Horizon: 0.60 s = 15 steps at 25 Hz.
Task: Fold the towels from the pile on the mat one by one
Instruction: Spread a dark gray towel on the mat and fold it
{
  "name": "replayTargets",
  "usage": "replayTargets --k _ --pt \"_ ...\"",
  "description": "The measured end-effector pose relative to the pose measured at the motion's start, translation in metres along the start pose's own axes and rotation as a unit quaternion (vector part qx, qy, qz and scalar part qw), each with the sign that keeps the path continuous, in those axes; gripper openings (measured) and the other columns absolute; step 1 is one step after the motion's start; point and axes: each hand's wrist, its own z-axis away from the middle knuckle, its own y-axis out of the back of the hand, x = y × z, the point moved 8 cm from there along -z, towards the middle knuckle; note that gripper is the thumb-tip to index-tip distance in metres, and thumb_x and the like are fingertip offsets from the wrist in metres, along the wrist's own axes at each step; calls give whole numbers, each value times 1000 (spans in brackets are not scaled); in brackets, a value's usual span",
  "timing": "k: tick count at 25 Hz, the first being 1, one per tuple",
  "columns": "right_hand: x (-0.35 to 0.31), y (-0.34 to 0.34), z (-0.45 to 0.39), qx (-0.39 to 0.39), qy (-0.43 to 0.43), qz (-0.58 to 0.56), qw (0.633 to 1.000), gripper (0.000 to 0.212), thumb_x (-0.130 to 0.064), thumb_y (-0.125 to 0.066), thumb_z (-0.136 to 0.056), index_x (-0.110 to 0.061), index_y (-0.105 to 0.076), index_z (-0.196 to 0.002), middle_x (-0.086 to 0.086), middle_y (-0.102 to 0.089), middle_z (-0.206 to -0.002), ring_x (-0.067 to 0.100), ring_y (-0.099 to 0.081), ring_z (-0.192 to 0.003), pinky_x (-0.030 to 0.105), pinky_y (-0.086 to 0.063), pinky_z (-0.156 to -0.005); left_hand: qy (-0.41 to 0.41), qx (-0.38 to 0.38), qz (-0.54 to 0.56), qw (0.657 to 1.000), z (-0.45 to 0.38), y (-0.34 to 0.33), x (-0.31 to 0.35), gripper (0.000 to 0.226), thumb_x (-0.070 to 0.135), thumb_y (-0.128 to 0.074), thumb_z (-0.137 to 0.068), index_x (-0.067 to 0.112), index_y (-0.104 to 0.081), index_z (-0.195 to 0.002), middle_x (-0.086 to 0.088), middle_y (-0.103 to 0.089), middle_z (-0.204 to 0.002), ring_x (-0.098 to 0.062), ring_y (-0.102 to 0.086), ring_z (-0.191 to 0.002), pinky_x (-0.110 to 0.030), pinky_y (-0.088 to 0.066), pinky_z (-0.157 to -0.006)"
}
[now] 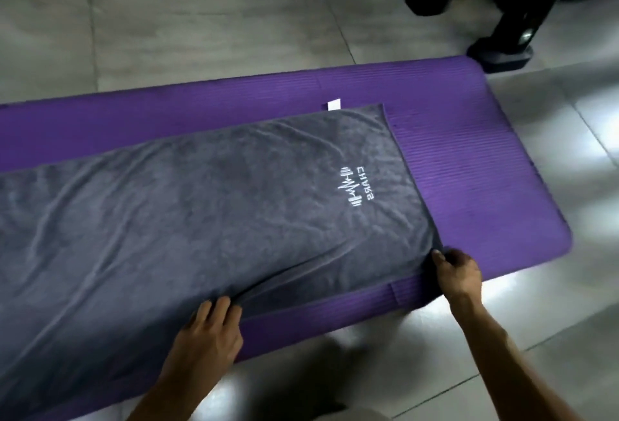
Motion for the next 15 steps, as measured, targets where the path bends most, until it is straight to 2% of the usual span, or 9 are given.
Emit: replayTargets --k 2,4,7,10,12,13,15 --pt "6 3 -11 -2 5 1 1000 26 -26 -62 -94 -2 -67 -103 23 -69 -101 39 -64 -98 45 -49 -85 -3 27 -11 1000 6 -2 0 29 23 -45 -78 10 -70 -85 -13 -58 -93 -33 -54 -76 -43 -44 -62" --pt "12 5 -17 -2 2 -4 1000 26 -27 -59 -96 -4 -66 -102 23 -69 -101 40 -64 -97 49 -51 -87 -14 31 -30 999 8 -3 5 27 18 -43 -76 12 -69 -82 -12 -61 -97 -33 -51 -82 -45 -40 -70" --pt "13 6 -23 -4 8 12 1000 24 -25 -57 -96 -5 -67 -105 24 -69 -104 43 -65 -99 56 -51 -89 2 20 -7 1000 -1 3 5 30 20 -40 -74 12 -69 -75 -11 -62 -99 -32 -48 -89 -44 -39 -74" --pt "4 12 -15 25 16 59 998 33 -28 -52 -98 0 -63 -111 30 -65 -111 48 -61 -105 56 -48 -93 5 9 71 997 -1 5 13 31 31 -41 -73 14 -67 -72 -8 -62 -95 -28 -54 -87 -42 -46 -72" --pt "-8 27 2 76 28 147 986 41 -37 -46 -95 -2 -57 -113 32 -61 -112 49 -57 -106 53 -43 -93 5 -11 117 993 4 0 19 31 32 -43 -73 15 -69 -78 -5 -63 -96 -26 -62 -84 -39 -54 -71" --pt "-18 34 13 105 54 187 975 39 -37 -47 -92 -5 -53 -114 31 -59 -112 49 -55 -106 53 -40 -92 28 -17 143 989 9 -4 17 32 32 -45 -75 16 -71 -87 -4 -64 -103 -26 -63 -88 -39 -55 -74" --pt "-45 25 39 136 163 238 948 40 -32 -53 -84 -6 -50 -114 27 -53 -113 48 -50 -104 55 -38 -87 86 -39 181 979 25 -11 13 40 36 -49 -82 19 -70 -111 -5 -61 -127 -26 -58 -106 -43 -52 -84"
